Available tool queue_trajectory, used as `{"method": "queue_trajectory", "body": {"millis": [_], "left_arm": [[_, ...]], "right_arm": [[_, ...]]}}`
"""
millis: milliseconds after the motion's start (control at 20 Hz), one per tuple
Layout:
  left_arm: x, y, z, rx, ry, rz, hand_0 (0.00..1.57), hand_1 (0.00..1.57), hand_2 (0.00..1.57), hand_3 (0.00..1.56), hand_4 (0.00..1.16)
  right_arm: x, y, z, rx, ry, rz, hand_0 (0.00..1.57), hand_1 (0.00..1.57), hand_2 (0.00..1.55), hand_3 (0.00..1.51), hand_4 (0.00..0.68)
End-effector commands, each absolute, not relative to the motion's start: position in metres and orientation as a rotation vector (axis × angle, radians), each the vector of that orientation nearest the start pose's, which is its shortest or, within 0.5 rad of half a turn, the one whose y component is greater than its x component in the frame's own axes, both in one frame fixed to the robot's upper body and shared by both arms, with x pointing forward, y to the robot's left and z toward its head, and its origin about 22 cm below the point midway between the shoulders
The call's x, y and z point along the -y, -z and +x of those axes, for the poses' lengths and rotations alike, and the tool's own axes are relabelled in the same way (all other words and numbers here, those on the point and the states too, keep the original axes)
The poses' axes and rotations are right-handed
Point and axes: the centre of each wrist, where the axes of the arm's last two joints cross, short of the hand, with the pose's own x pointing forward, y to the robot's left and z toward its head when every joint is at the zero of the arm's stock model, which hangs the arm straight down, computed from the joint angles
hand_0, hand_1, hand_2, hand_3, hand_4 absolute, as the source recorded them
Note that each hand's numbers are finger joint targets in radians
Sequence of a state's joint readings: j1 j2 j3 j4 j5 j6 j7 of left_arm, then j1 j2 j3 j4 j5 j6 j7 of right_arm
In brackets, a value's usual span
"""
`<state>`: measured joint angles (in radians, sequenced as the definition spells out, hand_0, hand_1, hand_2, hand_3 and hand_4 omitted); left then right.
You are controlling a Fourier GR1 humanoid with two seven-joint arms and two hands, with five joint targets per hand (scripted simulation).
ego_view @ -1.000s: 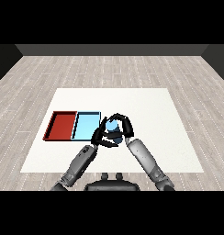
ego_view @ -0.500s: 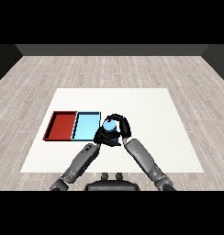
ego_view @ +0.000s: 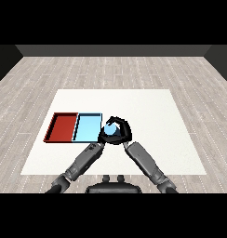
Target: Pick the blue can and put it in the blue box
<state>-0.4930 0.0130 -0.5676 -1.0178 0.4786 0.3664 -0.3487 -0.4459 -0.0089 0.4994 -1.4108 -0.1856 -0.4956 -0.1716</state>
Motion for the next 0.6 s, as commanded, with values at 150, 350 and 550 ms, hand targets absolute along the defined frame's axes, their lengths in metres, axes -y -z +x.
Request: {"method": "queue_trajectory", "body": {"millis": [150,350,550], "left_arm": [[-0.058,0.019,0.302,1.628,-0.063,-0.382,1.57,1.57,1.57,1.47,0.75],[-0.054,0.035,0.289,1.651,-0.02,-0.374,1.57,1.57,1.57,1.5,0.91],[-0.07,0.025,0.296,1.714,-0.042,-0.371,1.57,1.57,1.57,1.51,1.07]], "right_arm": [[0.06,-0.07,0.286,1.882,-0.032,0.288,1.46,1.46,1.44,1.4,0.626],[0.06,-0.066,0.282,1.893,-0.021,0.289,1.44,1.44,1.44,1.39,0.617],[0.061,-0.048,0.276,1.892,-0.022,0.284,1.41,1.41,1.44,1.39,0.588]]}}
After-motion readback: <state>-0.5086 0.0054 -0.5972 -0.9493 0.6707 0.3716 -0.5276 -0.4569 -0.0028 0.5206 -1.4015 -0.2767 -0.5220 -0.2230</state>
